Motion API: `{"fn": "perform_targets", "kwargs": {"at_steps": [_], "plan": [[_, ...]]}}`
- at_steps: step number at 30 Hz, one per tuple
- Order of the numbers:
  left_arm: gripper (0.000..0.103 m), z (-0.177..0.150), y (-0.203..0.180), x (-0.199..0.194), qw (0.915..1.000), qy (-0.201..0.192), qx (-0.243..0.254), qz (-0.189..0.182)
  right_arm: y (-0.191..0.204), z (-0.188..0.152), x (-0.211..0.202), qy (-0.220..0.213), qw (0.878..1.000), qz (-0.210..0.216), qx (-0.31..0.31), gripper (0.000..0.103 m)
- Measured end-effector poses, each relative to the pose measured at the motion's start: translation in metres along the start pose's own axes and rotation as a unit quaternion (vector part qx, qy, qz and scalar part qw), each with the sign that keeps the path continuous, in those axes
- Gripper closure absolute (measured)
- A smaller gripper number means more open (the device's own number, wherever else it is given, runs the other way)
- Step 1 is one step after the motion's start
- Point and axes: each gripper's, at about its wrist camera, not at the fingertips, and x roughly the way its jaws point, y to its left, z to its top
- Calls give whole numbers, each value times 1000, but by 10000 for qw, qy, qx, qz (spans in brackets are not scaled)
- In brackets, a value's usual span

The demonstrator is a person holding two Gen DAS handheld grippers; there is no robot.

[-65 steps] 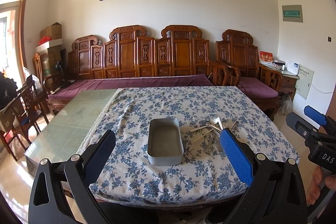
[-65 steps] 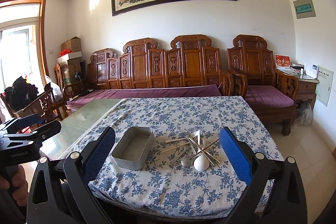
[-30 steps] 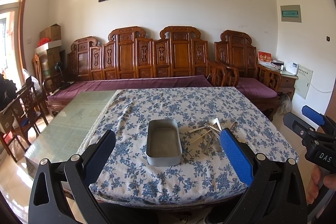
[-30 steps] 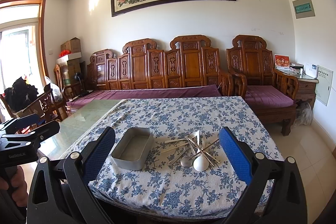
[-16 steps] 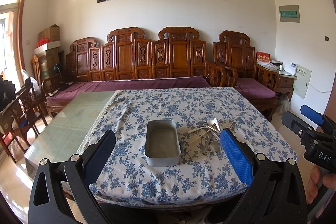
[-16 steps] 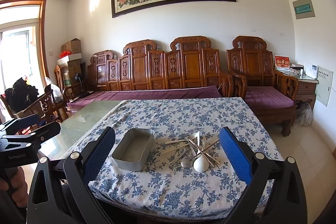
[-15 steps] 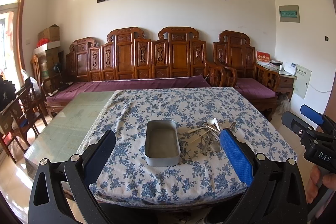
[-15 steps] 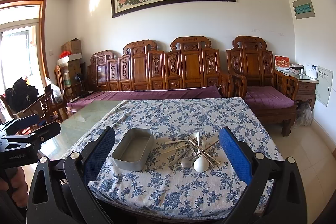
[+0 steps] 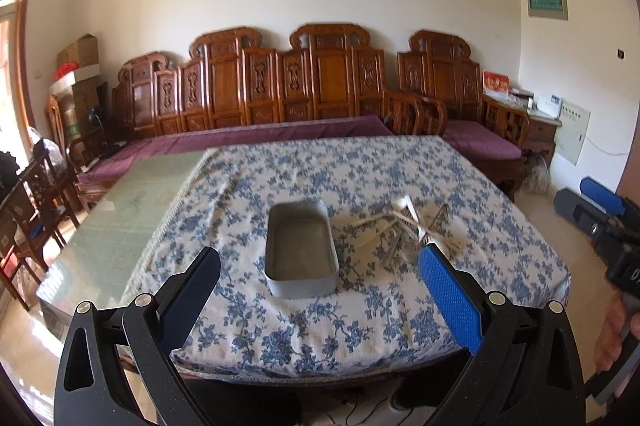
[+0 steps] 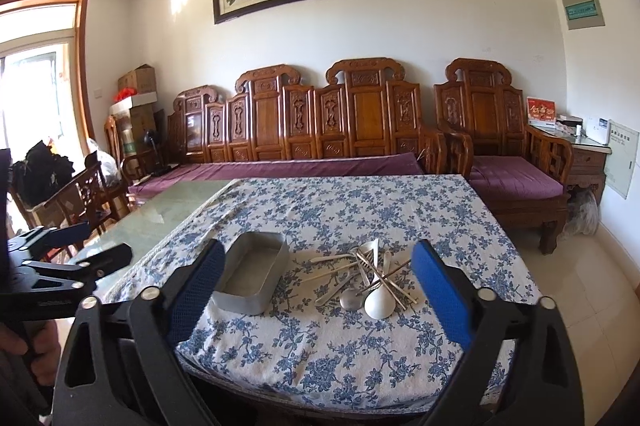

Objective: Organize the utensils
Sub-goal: 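Grasp a wooden chopstick with the right tool while the left tool approaches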

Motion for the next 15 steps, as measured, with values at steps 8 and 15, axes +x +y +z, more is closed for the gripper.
{"fn": "perform_targets", "kwargs": {"at_steps": [8, 15], "plan": [[7, -11, -1, 47, 9987, 438, 194, -188, -16, -12, 36, 269, 9996, 45, -64, 19], [7, -10, -5, 80, 9966, 613, 378, -412, -35, -25, 82, 637, 9978, 199, -54, 40]]}}
